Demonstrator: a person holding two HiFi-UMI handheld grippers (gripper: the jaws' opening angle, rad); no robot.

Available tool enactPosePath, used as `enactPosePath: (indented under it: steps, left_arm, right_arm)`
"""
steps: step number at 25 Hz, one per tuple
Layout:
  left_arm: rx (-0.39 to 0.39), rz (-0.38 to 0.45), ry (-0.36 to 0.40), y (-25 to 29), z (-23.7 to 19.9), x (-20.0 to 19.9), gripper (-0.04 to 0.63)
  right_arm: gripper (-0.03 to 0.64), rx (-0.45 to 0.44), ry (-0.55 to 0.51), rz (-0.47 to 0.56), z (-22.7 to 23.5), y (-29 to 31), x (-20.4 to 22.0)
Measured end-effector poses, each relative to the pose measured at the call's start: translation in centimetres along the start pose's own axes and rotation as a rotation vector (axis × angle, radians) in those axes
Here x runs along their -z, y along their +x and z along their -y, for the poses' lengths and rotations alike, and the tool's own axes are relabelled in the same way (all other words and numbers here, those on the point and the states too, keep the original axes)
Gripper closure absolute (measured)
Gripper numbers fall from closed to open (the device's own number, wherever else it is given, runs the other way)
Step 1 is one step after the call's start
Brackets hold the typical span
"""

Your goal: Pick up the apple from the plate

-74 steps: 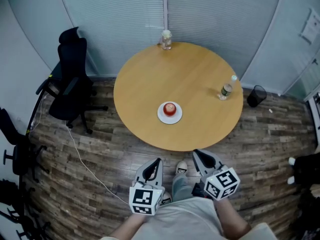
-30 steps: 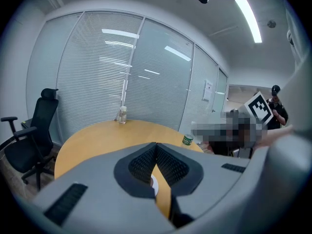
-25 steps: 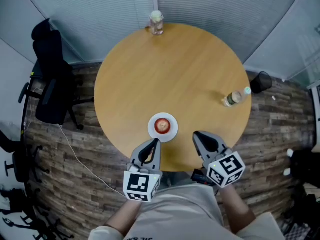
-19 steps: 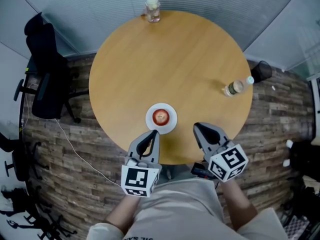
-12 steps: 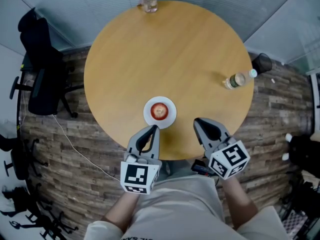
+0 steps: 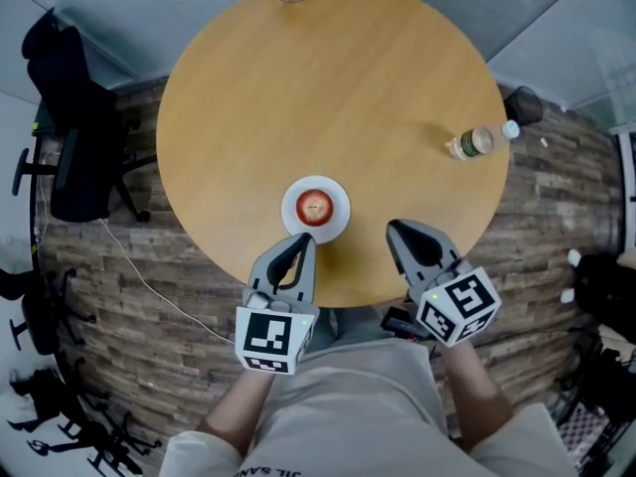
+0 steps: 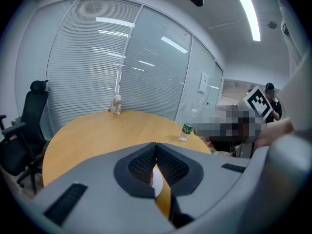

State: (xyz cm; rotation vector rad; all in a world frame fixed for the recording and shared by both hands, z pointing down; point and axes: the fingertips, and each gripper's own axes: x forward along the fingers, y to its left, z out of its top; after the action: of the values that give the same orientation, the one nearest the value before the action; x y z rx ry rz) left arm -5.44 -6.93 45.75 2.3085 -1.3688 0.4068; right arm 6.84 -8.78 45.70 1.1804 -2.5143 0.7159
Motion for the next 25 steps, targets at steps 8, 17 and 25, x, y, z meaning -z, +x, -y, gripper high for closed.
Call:
enactPosePath:
  steps: [8, 17, 25]
  left_arm:
    - [0.014, -0.025, 0.009, 1.3, -0.5, 1.1, 0.592]
    - [0.040, -0.120, -0.010, 3.6, -1.4, 4.5, 0.530]
    - [0.035, -0.220, 0.039, 5.4, -2.8, 7.7, 0.407]
  right_arm:
    - [0.584, -0.004, 0.020, -0.022, 0.6, 0.9, 0.7]
    - [0.584, -0.023, 0.052, -0.040, 0.1, 1.6, 1.4]
    - [0.584, -0.029, 0.059, -0.050, -0.4, 2.0, 1.7]
